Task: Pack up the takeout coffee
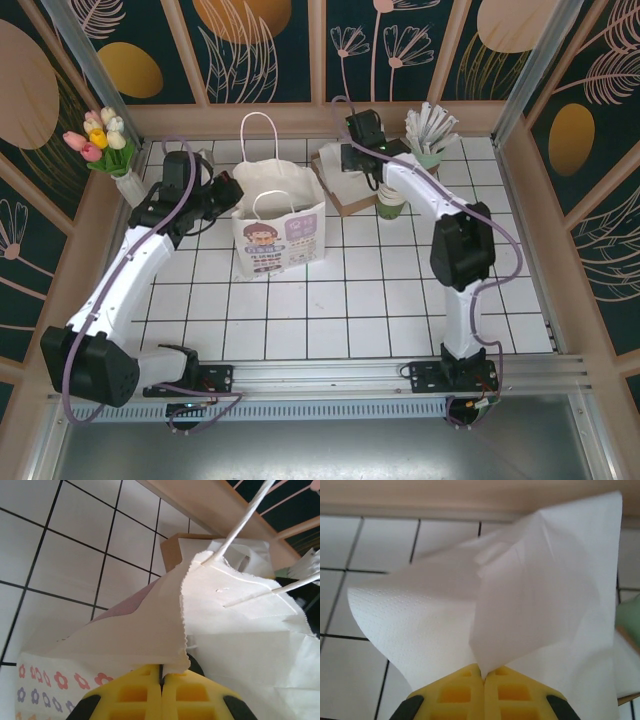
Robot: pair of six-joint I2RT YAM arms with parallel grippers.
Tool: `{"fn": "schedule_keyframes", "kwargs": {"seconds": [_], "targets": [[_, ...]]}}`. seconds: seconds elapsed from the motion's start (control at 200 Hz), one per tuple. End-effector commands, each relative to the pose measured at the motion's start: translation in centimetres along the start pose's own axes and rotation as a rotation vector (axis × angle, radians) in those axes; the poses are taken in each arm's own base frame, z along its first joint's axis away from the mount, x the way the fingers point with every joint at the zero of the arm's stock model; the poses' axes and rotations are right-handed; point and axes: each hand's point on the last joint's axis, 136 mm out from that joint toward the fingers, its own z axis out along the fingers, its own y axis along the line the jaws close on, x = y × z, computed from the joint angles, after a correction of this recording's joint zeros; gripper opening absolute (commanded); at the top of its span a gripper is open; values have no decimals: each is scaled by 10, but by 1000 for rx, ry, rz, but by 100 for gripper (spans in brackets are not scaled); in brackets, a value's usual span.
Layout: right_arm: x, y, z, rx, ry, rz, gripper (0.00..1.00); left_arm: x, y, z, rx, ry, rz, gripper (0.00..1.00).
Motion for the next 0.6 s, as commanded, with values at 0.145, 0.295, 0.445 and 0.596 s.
{"fn": "schedule_keyframes", "kwargs": {"seconds": [0.145, 0.295, 0.445, 0.596], "targets": [[-46, 2, -29, -27, -221, -12, 0, -2, -12, -2, 58, -44, -79, 0], [-62, 2, -46, -40, -275, -15, 0, -7, -32, -11, 89, -16, 113, 20], [-93, 0, -86, -50, -371, -28, 0, -29, -48, -45, 61, -104, 348, 71], [-113, 5, -124, -92, -463, -81, 0, -45, -87, -75, 175, -170, 492, 92]]}}
